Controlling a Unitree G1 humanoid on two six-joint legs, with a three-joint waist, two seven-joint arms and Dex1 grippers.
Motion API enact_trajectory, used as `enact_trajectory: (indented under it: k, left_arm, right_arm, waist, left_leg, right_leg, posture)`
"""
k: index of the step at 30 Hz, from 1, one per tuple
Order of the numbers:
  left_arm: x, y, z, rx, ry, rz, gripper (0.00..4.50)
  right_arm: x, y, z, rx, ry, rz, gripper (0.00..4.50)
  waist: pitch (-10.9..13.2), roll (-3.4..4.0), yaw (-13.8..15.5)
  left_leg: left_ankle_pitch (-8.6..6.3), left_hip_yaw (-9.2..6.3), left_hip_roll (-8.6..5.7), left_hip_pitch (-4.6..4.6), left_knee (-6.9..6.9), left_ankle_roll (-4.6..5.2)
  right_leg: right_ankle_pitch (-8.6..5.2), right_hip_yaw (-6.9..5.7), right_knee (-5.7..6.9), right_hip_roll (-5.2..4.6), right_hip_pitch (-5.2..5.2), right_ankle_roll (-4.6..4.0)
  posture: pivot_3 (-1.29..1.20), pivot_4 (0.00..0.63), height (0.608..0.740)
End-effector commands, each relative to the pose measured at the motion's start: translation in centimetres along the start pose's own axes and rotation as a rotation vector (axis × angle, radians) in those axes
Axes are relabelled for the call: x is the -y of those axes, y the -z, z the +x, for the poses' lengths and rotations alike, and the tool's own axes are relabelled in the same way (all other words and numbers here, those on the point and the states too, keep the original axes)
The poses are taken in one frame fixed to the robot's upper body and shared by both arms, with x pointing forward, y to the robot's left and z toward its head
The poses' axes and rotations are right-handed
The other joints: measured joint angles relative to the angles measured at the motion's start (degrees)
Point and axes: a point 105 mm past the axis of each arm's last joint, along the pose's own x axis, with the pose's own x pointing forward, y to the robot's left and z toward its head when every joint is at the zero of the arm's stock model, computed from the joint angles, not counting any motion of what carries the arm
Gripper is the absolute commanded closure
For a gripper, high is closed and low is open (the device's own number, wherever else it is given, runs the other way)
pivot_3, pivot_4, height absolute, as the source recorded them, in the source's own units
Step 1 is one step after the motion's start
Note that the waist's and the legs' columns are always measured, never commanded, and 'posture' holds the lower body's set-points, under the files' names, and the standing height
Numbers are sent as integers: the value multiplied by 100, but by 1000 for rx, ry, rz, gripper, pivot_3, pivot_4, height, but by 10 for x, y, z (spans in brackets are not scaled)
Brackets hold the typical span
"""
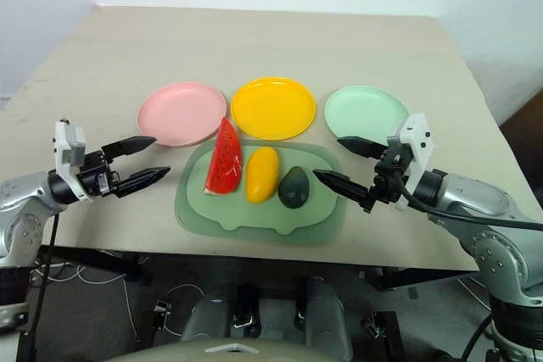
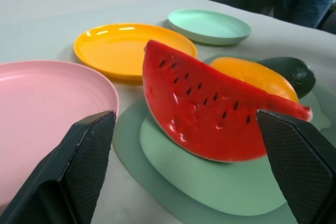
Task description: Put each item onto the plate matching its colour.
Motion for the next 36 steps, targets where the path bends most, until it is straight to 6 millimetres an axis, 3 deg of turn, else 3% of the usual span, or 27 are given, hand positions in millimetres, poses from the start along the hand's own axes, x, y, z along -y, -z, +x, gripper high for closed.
enact_trajectory:
  k: [1, 17, 23, 36]
  left_arm:
    - [-1, -5, -2, 2, 0, 38, 10]
    - [3, -3, 9, 17, 27, 48, 10]
    - [7, -7, 11, 31, 47, 46, 10]
    - [15, -14, 27, 37, 97, 47, 10]
  right_arm:
    - [0, -9, -2, 28, -1, -50, 0]
    - [-7, 7, 4, -13, -35, 15, 0]
    - [-15, 21, 15, -90, -30, 6, 0]
    - [-11, 47, 44, -208, 81, 46, 0]
  waist:
    - [0, 0, 0]
    - [0, 0, 0]
    - [0, 0, -1]
    - [0, 0, -7]
  left_leg:
    - [0, 0, 0, 0, 0, 0]
    - [0, 0, 0, 0, -1, 0]
    - [0, 0, 0, -1, -1, 0]
    - [0, 0, 0, -3, -1, -1]
  right_leg:
    - [0, 0, 0, 0, 0, 0]
    - [0, 0, -1, 0, -1, 0]
    - [-1, 0, -1, -1, -2, 0]
    - [-4, 1, -1, -1, -4, 4]
  posture:
    - [0, 150, 696]
    - [0, 150, 696]
    - [0, 150, 696]
    - [0, 150, 696]
